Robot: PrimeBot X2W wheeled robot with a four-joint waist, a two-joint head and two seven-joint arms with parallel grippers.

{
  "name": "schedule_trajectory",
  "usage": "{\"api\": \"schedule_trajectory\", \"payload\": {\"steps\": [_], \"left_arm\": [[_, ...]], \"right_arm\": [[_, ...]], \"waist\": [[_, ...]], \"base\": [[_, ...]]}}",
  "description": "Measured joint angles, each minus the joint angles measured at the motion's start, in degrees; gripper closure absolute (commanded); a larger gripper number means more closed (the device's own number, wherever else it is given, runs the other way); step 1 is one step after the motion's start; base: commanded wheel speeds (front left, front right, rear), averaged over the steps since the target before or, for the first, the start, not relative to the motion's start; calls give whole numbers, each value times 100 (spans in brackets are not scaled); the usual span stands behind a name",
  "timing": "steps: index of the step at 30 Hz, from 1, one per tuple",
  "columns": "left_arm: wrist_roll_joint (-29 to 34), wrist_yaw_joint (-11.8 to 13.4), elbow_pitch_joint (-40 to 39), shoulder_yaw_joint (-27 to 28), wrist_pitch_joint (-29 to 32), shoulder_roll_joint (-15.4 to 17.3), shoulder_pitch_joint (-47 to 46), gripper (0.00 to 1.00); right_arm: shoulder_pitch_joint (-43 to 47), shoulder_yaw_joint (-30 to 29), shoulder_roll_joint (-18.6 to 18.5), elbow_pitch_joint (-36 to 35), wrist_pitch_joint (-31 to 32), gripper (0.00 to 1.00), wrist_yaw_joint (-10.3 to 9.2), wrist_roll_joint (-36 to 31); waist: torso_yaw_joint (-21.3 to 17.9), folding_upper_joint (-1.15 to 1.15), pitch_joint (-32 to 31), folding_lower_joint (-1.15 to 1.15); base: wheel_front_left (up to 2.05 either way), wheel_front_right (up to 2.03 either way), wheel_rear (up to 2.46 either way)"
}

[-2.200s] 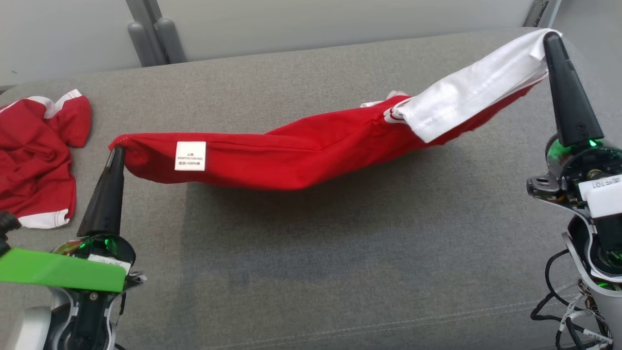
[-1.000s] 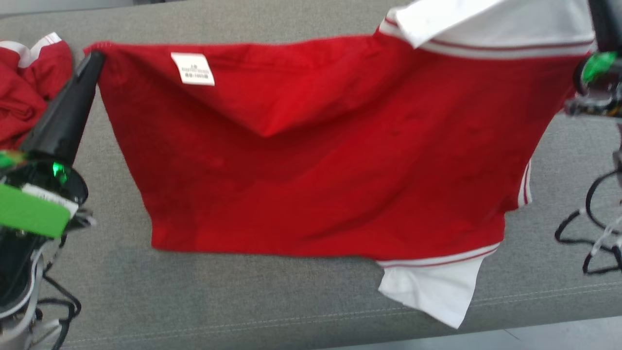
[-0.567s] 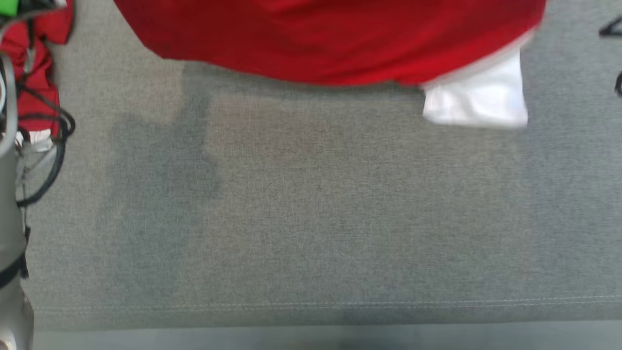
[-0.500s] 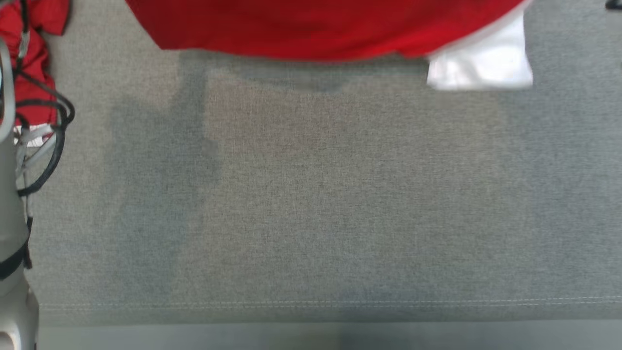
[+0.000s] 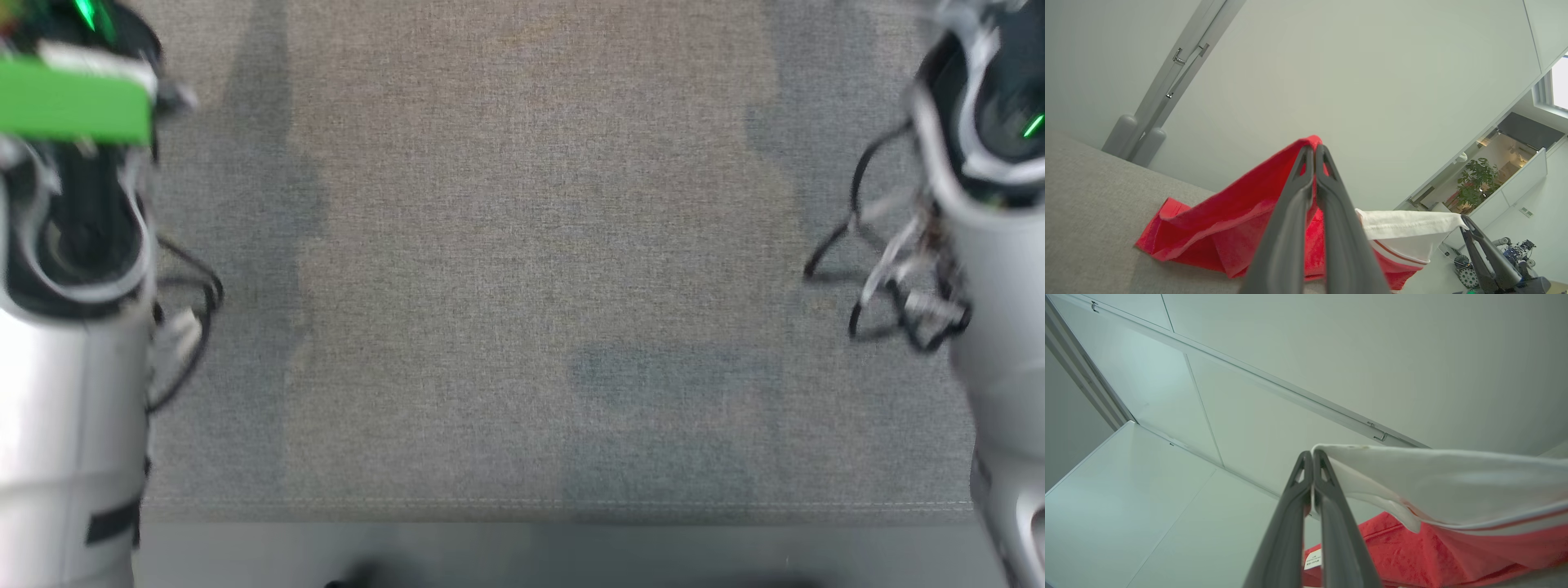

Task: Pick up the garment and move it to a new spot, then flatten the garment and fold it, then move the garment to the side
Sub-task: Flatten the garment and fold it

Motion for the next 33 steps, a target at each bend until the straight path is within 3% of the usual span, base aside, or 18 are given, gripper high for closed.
{"api": "schedule_trajectory", "payload": {"steps": [8,21,26,33], "left_arm": [[-79,-81,457,46,-572,-40,1756,100],[-240,-133,519,119,-621,-91,2757,100],[-238,-138,335,227,-622,74,3136,100],[-238,-177,-21,218,-622,191,3730,100]], "right_arm": [[1984,138,-96,1,-259,100,254,113],[3298,138,-209,-757,-483,100,513,368],[3799,156,-377,-1140,-501,100,479,367],[4868,-187,-715,-1479,-692,100,122,368]], "waist": [[-51,0,-387,0],[-176,0,-1291,-1],[-238,0,-1679,-1],[-415,0,-2108,-1]], "base": [[0,0,0],[0,0,0],[0,0,0],[0,0,0]]}}
